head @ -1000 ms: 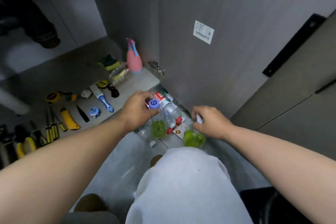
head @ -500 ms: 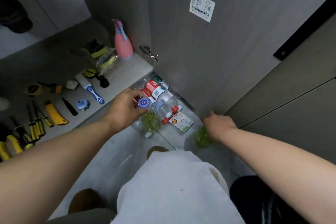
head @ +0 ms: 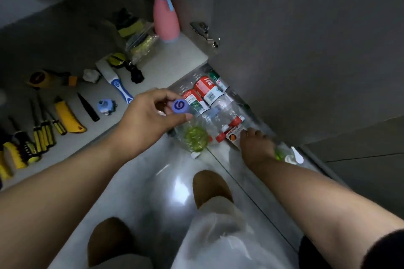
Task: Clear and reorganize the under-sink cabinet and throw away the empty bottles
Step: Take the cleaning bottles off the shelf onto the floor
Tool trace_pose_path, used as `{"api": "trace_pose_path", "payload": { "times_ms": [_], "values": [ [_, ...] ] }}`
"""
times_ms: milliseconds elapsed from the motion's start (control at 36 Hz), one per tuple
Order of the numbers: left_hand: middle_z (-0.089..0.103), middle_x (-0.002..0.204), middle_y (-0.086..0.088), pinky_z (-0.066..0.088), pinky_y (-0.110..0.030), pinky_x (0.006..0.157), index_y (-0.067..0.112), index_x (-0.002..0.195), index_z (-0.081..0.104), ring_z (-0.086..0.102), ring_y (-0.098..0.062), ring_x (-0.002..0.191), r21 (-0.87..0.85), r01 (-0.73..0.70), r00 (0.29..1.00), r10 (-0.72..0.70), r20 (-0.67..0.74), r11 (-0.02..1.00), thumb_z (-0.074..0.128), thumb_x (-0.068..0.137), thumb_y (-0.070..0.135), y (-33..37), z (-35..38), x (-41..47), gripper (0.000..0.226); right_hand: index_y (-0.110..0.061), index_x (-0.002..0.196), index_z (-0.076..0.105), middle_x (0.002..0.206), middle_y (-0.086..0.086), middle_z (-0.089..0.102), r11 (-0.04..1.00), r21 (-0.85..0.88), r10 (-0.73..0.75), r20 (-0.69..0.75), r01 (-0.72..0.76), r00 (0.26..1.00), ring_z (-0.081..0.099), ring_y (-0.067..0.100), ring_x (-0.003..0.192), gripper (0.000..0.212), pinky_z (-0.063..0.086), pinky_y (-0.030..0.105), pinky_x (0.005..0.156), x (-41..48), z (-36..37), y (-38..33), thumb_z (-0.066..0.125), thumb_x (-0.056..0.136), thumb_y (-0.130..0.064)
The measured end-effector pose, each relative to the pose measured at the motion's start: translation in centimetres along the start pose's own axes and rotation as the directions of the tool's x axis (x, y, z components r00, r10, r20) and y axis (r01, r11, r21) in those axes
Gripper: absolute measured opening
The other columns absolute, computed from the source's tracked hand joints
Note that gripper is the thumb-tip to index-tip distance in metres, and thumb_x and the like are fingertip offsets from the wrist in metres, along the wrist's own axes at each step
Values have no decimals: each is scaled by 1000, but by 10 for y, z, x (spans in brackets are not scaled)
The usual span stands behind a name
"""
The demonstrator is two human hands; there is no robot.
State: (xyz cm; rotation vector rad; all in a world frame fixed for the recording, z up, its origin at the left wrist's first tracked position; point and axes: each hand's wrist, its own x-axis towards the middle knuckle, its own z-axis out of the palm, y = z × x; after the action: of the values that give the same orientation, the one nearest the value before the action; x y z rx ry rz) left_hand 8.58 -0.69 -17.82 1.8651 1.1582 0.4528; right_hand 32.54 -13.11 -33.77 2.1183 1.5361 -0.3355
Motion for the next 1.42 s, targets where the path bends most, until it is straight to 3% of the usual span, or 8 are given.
{"api": "trace_pose_path", "payload": {
  "times_ms": [194, 500, 667, 944, 1083, 1167, 1222, 1417],
  "values": [
    [71, 87, 14, 49, -7, 60, 23, 98, 74, 65, -2, 73, -124, 29, 1000, -28, 14, 992, 86, 74, 25, -4, -12, 0, 26, -11, 130, 49, 127, 12, 50, 1000, 7, -4, -44, 5, 999, 53, 30, 112, 39, 46, 40, 79, -12, 4, -5, 44, 92, -16],
    [74, 91, 8, 56, -15, 68, 25, 98, 74, 70, -8, 83, -143, 98, 984, -74, 161, 985, 81, 61, 42, -5, -23, -5, 41, -22, 86, 54, 97, 2, 65, 890, 456, 67, -148, 8, 987, 65, 28, 90, 22, 39, 31, 63, -66, -51, 18, 49, 90, -43],
    [75, 91, 6, 56, -19, 71, 22, 97, 75, 70, -7, 84, -123, 132, 983, -114, 140, 984, 86, 74, 23, -18, -36, -9, 25, -21, 88, 65, 78, 0, 70, 344, 937, 125, -109, 60, 986, 64, 11, 62, 7, 47, 25, 52, -50, -106, 5, 67, 92, -26],
    [74, 89, 3, 52, -10, 68, 17, 99, 75, 68, -2, 77, -105, 94, 986, -78, 149, 990, 86, 76, 16, -29, -53, -12, 25, -13, 134, 48, 111, 19, 68, -307, 924, 161, 285, -226, 945, 71, 21, 87, 44, 60, 34, 81, 30, -123, -50, 66, 94, -12],
    [75, 90, 0, 54, -15, 68, 17, 97, 75, 69, -8, 77, -118, 69, 982, -47, 181, 991, 88, 74, 19, -18, -44, -4, 27, -18, 129, 45, 119, 12, 60, 115, 987, 330, 65, -109, 942, 64, 27, 96, 50, 59, 45, 82, 3, -118, -52, 66, 86, -6],
    [75, 88, 1, 52, -14, 64, 18, 96, 75, 68, -5, 74, -127, 37, 976, -8, 219, 991, 89, 73, 20, -6, -30, 0, 27, -30, 133, 47, 119, 5, 49, 194, 969, -56, -147, 155, 988, 60, 12, 85, 61, 52, 20, 59, -39, -107, -47, 70, 83, -5],
    [75, 89, 2, 55, -18, 65, 20, 96, 76, 69, -5, 75, -113, 13, 969, 15, 246, 994, 90, 72, 23, 2, -18, 2, 28, -37, 141, 40, 125, -2, 41, 254, 922, -256, -227, 292, 940, 56, 1, 93, 75, 50, 14, 67, -57, -95, -45, 78, 80, -13],
    [71, 84, -1, 53, -20, 63, 21, 98, 77, 62, -4, 71, -147, -60, 942, 105, 319, 987, 89, 73, 24, 20, 30, 5, 28, -43, 128, 47, 120, -11, 45, 373, 896, 45, -276, 241, 960, 53, 3, 88, 70, 43, 18, 70, -75, -67, -22, 82, 67, -45]
  ]
}}
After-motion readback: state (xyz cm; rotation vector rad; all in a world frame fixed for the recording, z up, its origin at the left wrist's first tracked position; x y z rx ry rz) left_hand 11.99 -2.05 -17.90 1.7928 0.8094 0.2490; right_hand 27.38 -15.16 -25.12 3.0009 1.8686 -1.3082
